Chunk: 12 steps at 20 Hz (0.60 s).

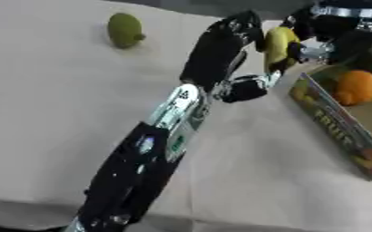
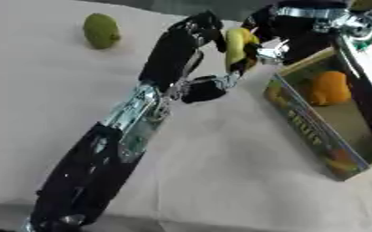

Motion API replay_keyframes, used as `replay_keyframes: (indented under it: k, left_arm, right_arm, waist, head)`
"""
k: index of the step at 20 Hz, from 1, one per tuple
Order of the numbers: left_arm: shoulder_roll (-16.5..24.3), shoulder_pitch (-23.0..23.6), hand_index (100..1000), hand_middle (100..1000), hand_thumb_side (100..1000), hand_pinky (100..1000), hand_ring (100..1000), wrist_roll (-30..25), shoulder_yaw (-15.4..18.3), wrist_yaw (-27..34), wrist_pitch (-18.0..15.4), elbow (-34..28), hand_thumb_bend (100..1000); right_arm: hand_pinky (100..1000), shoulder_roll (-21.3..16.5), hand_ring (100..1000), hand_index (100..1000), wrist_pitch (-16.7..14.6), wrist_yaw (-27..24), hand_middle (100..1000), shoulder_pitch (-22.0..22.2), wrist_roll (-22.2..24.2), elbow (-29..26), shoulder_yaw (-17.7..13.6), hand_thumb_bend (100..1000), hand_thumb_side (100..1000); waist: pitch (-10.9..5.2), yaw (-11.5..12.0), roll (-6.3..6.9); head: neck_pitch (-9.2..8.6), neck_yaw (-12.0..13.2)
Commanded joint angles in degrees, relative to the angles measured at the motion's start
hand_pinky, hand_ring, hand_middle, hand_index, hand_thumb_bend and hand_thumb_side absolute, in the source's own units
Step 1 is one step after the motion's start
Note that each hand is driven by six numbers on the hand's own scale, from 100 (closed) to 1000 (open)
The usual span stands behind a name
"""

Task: Pick up the objects with one hand, pass them to the other hand, and then place them into the box on the other side of the table.

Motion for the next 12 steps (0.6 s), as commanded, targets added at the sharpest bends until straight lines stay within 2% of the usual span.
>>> replay_keyframes:
  k: [1,4,8,12]
  left_arm:
    - [-0.4,-1.1,838,686,1000,707,727,1.3,0.3,-0.4,1.5,-0.4,1000]
    - [-0.4,-1.1,846,696,1000,725,737,2.3,0.1,-0.2,1.4,-0.4,1000]
    - [-0.2,-1.0,848,702,1000,740,745,2.8,-0.2,-0.2,-0.5,-0.6,1000]
    - [2.2,-2.0,871,725,1000,768,769,1.8,-1.5,-5.2,-3.9,-2.4,1000]
  right_arm:
    - [662,-1.5,354,286,0.3,-0.3,246,-0.8,0.1,-1.0,-0.7,100,241]
    - [661,-1.5,355,284,0.6,0.1,245,-0.5,0.1,-0.7,-1.1,100,252]
    - [660,-1.5,351,281,0.7,0.2,243,-0.4,0.1,-0.7,-1.7,100,233]
    - [658,-2.1,344,280,0.6,0.8,241,-0.8,-0.1,0.2,-2.6,100,171]
  waist:
    - [-0.08,-0.2,-0.42]
    - [-0.03,-0.1,-0.46]
    - [0.09,-0.2,-0.4]
    - [-0.01,-0.2,0.26]
  head:
    - [-0.11,0.0]
    - [-0.11,0.0]
    - [-0.11,-0.2]
    - [-0.11,-1.0]
